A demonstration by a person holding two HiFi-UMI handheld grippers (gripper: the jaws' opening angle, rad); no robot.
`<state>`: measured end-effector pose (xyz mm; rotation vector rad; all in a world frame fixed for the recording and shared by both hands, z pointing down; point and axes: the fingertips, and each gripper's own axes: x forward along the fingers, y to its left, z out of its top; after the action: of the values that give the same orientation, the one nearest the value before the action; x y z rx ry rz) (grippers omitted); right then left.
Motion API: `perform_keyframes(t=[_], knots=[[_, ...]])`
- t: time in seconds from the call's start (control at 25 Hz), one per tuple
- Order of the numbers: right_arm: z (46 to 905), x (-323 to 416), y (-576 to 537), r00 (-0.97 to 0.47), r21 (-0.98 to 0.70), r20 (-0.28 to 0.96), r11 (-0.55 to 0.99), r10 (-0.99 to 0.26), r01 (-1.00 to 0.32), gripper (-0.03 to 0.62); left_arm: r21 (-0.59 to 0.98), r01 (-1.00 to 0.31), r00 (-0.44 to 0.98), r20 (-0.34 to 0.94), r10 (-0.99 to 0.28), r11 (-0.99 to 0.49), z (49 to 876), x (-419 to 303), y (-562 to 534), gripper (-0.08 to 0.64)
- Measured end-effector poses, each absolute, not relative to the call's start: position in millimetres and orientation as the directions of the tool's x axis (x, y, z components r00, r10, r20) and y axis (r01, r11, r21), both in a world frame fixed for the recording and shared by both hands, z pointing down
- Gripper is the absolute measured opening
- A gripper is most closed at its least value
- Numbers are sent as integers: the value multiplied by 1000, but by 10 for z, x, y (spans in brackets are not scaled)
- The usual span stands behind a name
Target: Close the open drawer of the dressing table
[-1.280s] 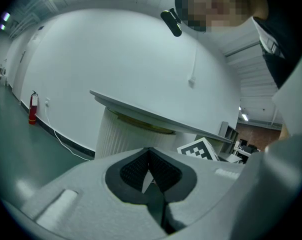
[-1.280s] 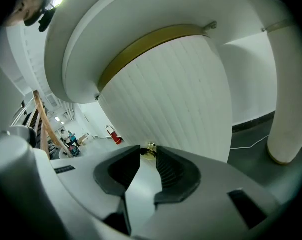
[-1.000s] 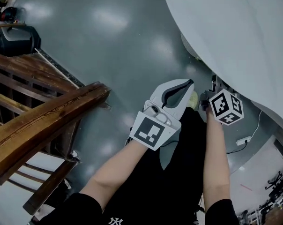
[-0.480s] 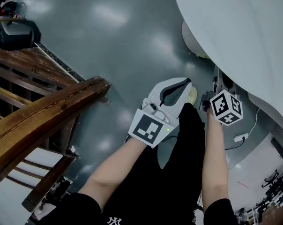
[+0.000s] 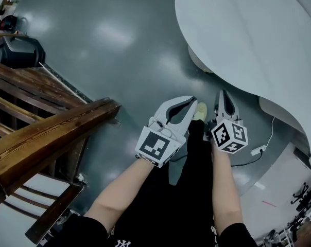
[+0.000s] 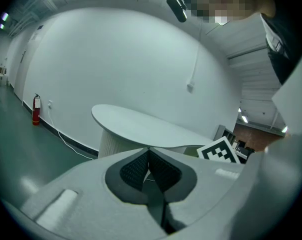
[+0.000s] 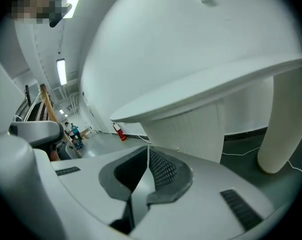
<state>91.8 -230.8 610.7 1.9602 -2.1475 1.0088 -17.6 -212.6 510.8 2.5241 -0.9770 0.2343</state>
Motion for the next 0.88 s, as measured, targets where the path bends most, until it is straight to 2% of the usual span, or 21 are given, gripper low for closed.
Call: perform_keyframes(t=[0.36,0.88], knots=[[4882,979,-2143,-247,-419,345,87,-906,-904,17,304,-648,761,291,-580,-698,4351,126,-1994,9],[3386,764,-1916,-303,-370,220,208,-927,-906,15,257,-627,778,243,-579,-735,3263,-12,-1716,9]])
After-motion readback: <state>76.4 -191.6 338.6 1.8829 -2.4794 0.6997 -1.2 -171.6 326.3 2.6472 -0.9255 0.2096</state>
